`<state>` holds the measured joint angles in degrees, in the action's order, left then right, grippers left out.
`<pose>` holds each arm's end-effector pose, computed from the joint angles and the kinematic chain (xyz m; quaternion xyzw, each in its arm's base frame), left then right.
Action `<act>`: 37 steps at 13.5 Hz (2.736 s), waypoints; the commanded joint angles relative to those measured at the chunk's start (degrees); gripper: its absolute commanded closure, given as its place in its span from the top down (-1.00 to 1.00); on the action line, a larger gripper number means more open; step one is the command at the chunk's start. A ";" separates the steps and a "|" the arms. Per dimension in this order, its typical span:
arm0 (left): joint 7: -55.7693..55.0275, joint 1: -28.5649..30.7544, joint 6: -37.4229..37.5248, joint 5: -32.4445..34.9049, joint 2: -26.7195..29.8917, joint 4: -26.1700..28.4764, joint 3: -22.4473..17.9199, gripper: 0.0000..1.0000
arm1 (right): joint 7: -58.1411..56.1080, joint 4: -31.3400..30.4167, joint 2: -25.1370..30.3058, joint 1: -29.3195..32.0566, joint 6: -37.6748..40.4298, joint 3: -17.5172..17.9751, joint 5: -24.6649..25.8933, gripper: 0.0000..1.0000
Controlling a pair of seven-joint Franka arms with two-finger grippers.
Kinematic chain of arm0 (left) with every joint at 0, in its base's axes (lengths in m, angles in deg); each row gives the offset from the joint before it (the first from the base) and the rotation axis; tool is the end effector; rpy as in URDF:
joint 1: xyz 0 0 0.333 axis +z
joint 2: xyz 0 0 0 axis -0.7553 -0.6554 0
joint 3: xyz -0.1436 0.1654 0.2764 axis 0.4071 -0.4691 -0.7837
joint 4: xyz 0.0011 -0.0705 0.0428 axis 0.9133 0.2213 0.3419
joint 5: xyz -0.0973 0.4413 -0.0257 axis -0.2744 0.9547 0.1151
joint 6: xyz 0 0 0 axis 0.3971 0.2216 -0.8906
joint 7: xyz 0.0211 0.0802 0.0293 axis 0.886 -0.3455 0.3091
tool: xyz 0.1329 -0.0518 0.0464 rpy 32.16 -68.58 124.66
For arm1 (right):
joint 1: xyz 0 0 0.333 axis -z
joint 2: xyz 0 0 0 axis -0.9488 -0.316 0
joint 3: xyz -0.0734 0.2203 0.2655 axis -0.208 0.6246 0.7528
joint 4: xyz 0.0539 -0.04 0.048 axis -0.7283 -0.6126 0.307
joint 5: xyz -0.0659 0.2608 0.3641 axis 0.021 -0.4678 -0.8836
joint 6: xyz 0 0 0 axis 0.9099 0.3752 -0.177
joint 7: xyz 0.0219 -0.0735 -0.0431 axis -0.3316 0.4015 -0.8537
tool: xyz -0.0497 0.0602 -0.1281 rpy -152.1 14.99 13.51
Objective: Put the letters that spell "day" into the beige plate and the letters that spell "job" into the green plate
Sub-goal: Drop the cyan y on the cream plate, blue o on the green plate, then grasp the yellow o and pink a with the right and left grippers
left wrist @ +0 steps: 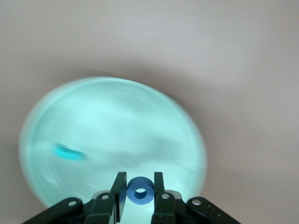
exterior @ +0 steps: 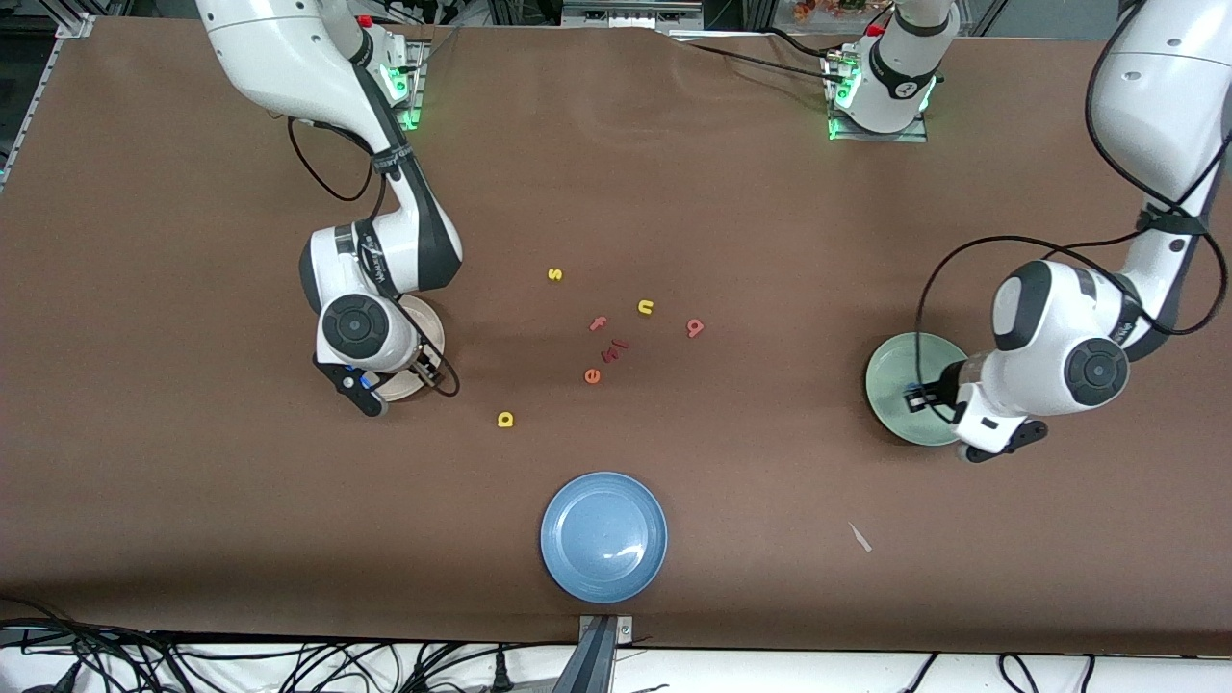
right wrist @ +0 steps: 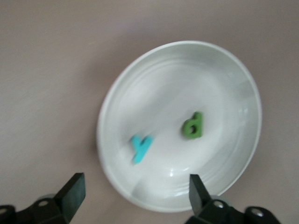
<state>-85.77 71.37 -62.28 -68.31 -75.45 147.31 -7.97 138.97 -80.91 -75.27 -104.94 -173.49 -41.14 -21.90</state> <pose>0.7085 0.0013 0.1768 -0.9817 -0.1639 0.0974 0.0023 0.6613 0.2562 0.1928 0.9355 -0.3333 -0.0558 0.1027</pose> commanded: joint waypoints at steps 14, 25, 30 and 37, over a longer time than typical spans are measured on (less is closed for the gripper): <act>-23.48 -12.81 -3.16 -1.91 -1.78 -0.01 15.09 0.97 | -30.33 16.22 -16.34 1.19 -20.65 5.96 -0.72 0.99; -33.25 -28.39 -9.60 6.09 -8.03 0.86 7.53 0.51 | -32.26 17.02 -17.23 1.19 -20.30 6.84 -3.71 -0.59; -33.34 -28.39 -9.69 6.26 -9.09 0.86 7.53 0.14 | -32.97 16.85 -15.31 1.01 -16.97 6.49 -3.45 -0.69; -33.26 -28.30 -9.51 6.88 -9.18 0.78 7.26 -0.58 | -42.52 6.34 -3.38 1.01 -5.01 -2.02 -3.45 -0.70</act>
<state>-117.85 43.53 -71.81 -63.84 -84.44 147.96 0.15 101.16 -66.01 -85.33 -103.88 -178.79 -41.23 -24.85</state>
